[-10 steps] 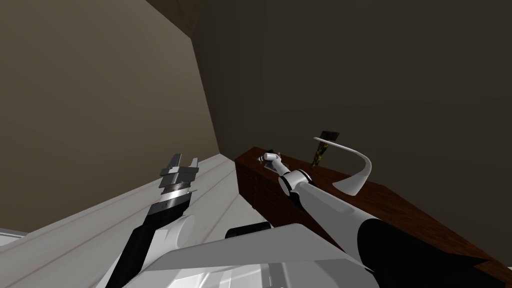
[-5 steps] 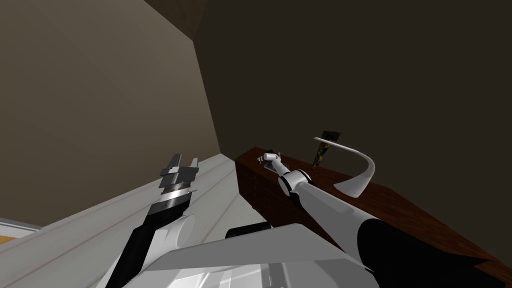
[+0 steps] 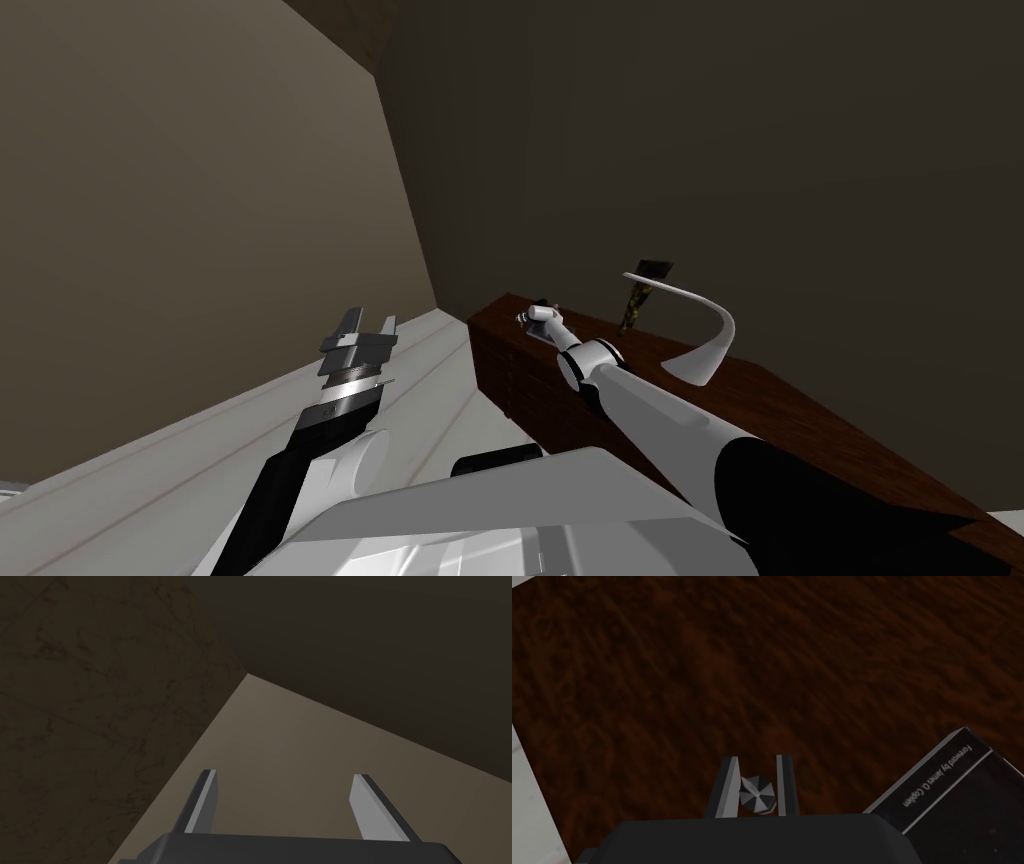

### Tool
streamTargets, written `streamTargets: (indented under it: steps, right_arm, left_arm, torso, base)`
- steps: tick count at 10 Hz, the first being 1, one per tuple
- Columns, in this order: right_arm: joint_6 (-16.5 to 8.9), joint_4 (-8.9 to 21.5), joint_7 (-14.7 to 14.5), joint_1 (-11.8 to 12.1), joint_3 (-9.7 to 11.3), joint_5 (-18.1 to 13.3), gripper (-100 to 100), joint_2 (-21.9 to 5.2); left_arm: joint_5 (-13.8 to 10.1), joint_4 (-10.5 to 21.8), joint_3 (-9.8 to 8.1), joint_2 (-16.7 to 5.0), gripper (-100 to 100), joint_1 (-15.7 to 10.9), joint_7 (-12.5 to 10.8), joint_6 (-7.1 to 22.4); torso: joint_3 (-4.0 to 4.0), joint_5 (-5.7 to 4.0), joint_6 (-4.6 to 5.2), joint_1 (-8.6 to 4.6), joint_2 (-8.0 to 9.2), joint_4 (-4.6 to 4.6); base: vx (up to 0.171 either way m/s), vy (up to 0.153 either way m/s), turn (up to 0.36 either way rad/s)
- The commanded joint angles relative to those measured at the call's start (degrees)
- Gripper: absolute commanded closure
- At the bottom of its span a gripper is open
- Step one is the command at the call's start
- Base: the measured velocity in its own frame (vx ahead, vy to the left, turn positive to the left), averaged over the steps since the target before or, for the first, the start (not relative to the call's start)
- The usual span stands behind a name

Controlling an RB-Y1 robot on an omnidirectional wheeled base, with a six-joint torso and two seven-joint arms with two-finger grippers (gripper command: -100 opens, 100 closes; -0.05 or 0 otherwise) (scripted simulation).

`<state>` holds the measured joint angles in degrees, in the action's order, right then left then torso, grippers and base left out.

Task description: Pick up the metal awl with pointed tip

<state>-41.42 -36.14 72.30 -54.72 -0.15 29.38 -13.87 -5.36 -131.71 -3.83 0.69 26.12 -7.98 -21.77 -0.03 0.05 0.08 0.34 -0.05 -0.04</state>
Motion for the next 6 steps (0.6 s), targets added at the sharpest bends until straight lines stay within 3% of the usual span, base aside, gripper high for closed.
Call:
streamTargets:
  steps: [1,6]
  right_arm:
    - [-1.3,-0.4,-2.9,0.1,-1.6,1.0,100,-0.3]
    - [-4.0,-1.0,-10.1,0.2,-5.3,3.5,100,-1.0]
  left_arm:
    - [0.0,0.0,0.0,0.0,0,0.0,0.0,0.0]
    - [0.0,0.0,0.0,0.0,0,0.0,0.0,0.0]
  torso:
    - [0.0,0.0,0.0,0.0,0.0,0.0]
    - [0.01,0.0,-0.04,-0.04,0.01,0.01]
  base:
    - [0.002,0.11,-0.134]
    - [0.005,0.08,-0.095]
